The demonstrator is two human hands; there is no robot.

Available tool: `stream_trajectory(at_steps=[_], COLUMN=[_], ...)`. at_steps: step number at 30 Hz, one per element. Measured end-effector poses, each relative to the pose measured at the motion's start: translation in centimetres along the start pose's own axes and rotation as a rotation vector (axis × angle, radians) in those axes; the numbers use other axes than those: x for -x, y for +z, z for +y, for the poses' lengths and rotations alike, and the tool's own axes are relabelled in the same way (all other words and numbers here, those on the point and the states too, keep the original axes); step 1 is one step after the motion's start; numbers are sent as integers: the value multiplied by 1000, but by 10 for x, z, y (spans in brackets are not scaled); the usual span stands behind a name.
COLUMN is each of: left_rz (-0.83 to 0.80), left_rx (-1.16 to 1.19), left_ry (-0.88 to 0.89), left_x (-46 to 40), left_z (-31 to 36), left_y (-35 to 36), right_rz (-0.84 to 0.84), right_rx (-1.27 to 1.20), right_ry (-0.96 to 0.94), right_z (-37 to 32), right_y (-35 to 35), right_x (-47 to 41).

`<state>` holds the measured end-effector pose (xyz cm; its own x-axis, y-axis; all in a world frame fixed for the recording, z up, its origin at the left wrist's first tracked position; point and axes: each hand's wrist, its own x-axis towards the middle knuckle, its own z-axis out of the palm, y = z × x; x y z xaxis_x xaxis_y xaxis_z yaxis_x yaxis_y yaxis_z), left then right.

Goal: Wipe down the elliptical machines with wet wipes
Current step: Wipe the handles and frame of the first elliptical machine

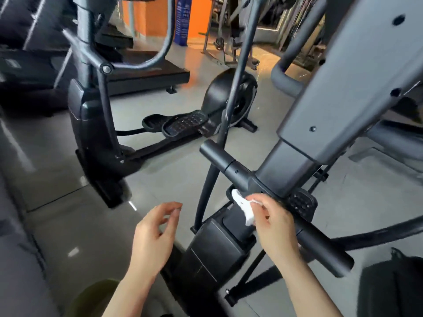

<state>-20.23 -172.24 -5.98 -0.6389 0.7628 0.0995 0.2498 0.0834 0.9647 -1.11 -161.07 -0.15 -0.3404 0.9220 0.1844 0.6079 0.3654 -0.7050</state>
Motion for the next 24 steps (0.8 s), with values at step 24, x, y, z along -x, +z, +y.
stream_trajectory(at_steps=[24], left_rz=[-306], left_rx=[-140], left_ry=[-4], left_x=[-225], left_z=[-28], left_y=[52], right_rz=[-18], right_rx=[408], right_ry=[-271], right_z=[13], right_y=[128], right_x=[-224])
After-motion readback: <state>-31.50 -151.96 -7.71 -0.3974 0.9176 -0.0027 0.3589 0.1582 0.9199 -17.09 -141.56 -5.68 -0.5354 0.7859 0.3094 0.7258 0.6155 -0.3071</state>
